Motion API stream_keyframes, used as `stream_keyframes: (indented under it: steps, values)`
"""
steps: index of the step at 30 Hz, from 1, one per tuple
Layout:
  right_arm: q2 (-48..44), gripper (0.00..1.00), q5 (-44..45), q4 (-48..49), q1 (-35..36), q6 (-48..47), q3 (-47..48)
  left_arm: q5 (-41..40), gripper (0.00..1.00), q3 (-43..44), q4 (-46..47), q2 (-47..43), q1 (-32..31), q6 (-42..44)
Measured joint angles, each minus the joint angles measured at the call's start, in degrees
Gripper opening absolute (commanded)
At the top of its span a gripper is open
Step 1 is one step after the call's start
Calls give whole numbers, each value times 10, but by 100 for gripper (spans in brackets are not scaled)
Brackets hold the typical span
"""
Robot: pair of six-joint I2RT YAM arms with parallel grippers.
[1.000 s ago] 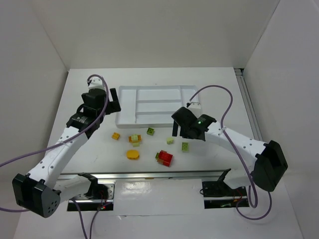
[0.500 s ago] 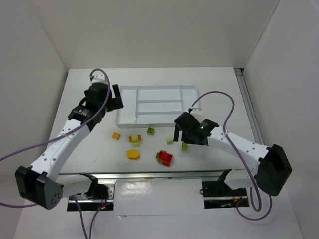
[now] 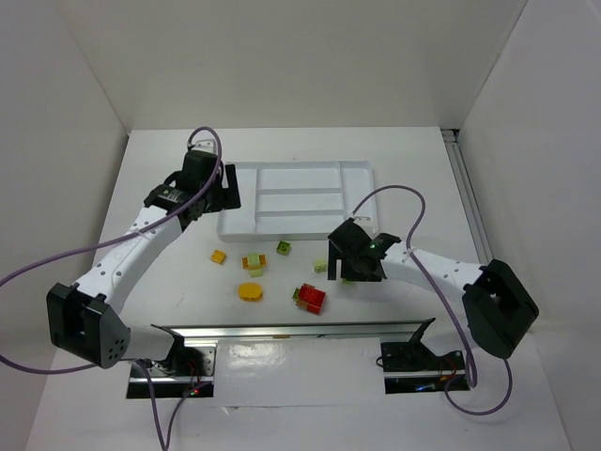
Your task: Sort the legos into containers by color
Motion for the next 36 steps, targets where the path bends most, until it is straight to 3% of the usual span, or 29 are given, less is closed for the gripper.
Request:
stream_keyframes:
  steps: [9,13,17,24,27,31,36]
  values:
    - [66,57,-38,75,-53,-54,-13,0,100,9,-4,36,0,3]
    - [77,49,-43,77,-53,-60,-10,0,100,15,-4,46,0,3]
    - [80,30,-45,74,-53,-55,2,3,100,18,-1,49,0,3]
    - [59,30,6,43,-61,-57,85,19,100,21,3,59,0,4]
    - [52,32,11,59,-114,-87,142,36,100,21,10,57,0,15]
    - [132,32,30,105,-209,-127,254,74,100,-1,27,29,0,18]
    - [254,32,36,136,-247,-158,340,103,100,-27,36,-3,-8,29]
